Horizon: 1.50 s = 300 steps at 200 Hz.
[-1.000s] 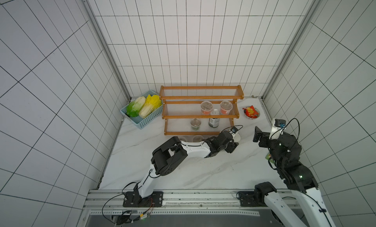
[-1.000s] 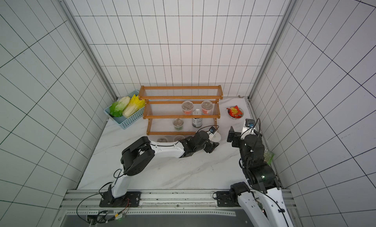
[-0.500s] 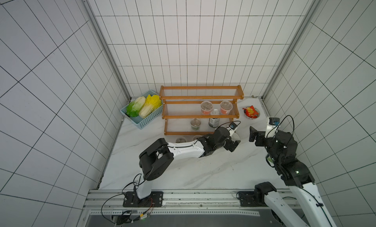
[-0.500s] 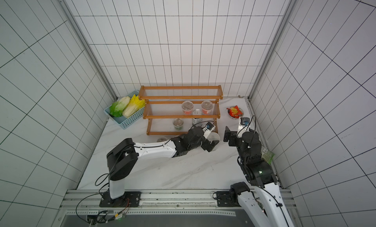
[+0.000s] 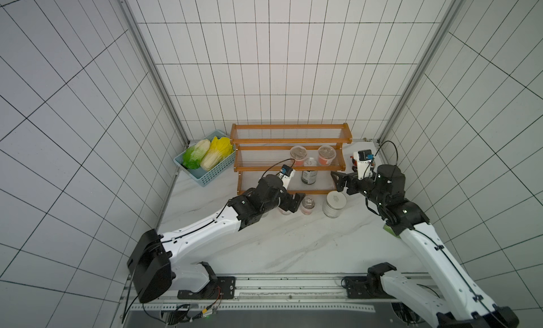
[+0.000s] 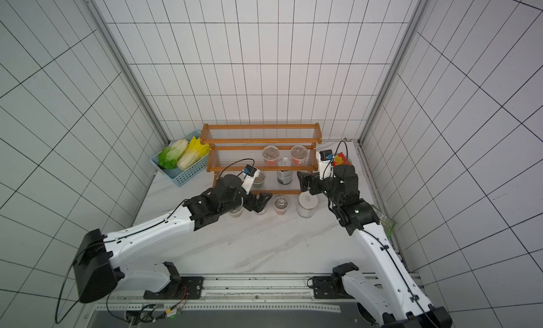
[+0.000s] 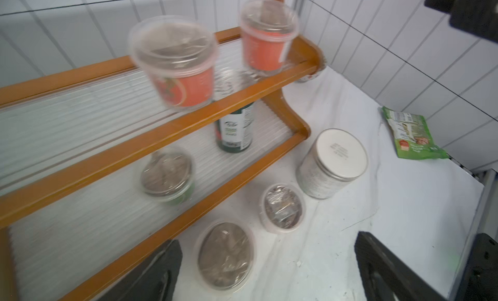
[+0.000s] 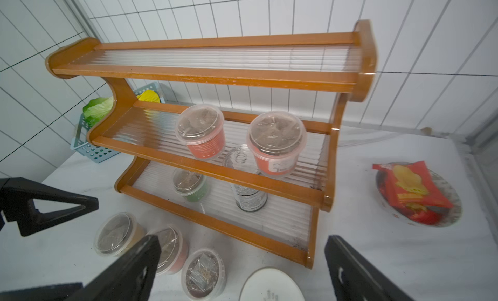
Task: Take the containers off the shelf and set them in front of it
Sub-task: 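Pick up a container from the shelf.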
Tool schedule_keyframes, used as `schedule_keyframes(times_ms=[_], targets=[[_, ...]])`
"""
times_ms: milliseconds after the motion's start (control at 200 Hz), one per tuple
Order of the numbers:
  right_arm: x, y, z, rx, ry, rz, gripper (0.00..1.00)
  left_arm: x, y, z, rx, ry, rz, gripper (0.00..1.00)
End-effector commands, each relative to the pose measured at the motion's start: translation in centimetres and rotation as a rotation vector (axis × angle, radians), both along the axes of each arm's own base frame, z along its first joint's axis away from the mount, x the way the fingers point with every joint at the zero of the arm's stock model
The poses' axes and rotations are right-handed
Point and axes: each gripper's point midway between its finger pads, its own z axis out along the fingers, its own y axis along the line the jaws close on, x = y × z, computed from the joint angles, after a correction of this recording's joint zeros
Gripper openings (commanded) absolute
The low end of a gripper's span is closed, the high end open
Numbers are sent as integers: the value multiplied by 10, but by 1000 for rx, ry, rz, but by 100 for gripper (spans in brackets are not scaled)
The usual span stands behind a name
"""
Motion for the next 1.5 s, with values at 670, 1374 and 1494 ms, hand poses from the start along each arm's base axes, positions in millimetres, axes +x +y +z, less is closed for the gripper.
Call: schedule_keyframes(times_ms=[670, 1374, 1494], targets=[[124, 132, -41, -163, -124, -13, 99, -2, 80, -9, -106, 124, 192, 98], [137, 138, -47, -129, -141, 27, 86, -2, 85, -13, -95, 127, 204, 99], [123, 138, -34, -121, -166, 60, 84, -1, 87, -12, -95, 124, 213, 98]])
